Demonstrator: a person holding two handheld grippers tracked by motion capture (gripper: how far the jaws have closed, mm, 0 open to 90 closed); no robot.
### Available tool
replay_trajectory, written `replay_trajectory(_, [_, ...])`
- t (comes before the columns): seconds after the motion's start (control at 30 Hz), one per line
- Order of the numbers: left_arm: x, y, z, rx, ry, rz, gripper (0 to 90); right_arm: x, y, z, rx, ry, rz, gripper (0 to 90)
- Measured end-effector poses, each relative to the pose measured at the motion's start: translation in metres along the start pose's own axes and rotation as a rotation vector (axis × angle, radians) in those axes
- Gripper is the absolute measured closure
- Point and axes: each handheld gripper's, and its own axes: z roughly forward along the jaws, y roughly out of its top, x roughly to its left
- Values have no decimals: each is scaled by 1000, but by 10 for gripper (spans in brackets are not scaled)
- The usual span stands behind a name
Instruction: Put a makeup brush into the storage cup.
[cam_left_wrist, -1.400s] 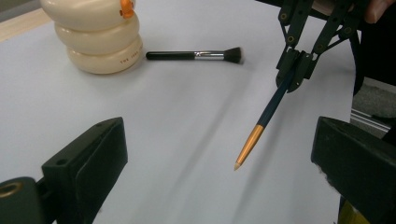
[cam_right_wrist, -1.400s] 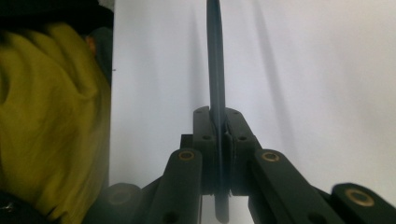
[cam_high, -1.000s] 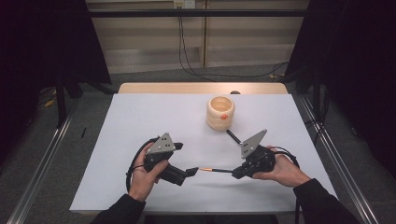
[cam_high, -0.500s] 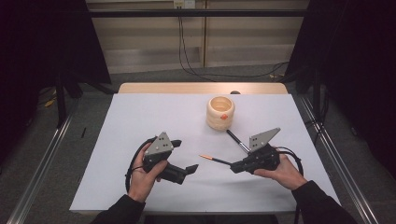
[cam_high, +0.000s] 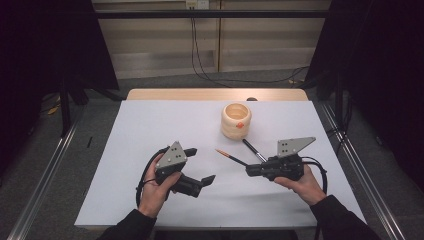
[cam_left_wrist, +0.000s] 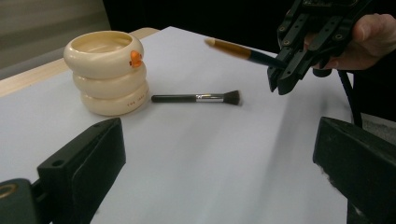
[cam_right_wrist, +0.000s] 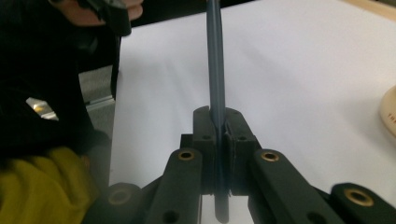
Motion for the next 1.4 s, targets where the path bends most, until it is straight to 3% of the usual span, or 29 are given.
replay_trajectory(0.17, [-1,0,2,-6,15,11,28,1,1,-2,-50,-31,4,852])
replay_trajectory(0.4, [-4,0,5,-30,-10,-3,36,4,2,-2,-100,-33,-10,852])
replay_trajectory(0.53, [-6,-1,6,-76,-48,6,35,5,2,-1,-118,-29,-5,852])
replay_trajectory(0.8, [-8,1,9,-108,-71,-12,37,5,3,-1,-133,-10,-5,852])
replay_trajectory(0.97, [-14,7,14,-125,-94,3,50,6,3,0,-133,5,-7,852])
replay_trajectory(1.17, [-16,14,19,-139,-98,9,59,7,4,1,-134,12,-7,852])
replay_trajectory(1.27, [-16,16,21,-154,-77,10,65,7,4,1,-130,16,-12,852])
replay_trajectory(1.4, [-15,21,26,-161,-94,13,78,7,5,0,-128,11,-12,852])
